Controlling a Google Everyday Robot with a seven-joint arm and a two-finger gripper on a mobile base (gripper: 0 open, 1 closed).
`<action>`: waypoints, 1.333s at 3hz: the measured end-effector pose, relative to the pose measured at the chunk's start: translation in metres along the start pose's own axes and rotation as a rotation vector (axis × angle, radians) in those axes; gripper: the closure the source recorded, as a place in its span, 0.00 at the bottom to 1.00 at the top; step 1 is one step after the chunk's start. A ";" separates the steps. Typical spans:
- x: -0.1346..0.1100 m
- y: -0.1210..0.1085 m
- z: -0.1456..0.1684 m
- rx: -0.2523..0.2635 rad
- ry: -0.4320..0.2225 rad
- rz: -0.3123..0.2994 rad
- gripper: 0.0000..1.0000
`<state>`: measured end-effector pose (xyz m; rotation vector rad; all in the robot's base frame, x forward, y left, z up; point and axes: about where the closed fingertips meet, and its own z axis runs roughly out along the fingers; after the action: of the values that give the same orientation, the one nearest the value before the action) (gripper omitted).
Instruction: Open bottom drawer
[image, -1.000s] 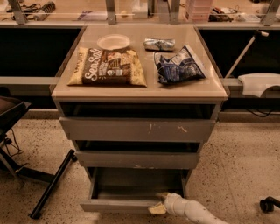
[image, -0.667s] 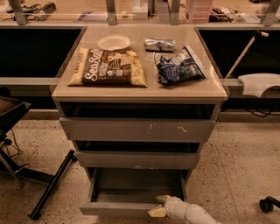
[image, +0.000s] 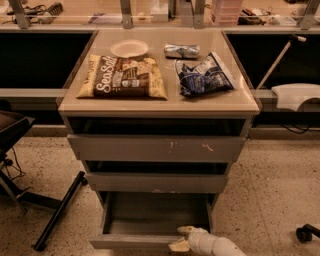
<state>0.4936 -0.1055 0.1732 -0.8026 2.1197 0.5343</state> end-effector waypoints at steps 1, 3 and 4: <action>0.000 0.001 -0.001 0.000 0.000 0.000 1.00; 0.012 0.014 -0.012 0.007 -0.011 0.030 1.00; 0.011 0.014 -0.013 0.007 -0.011 0.030 1.00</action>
Offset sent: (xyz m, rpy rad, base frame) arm -0.2104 0.0232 -0.0129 0.2685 0.1201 -0.3036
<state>0.4714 -0.1072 0.1734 -0.7635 2.1250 0.5450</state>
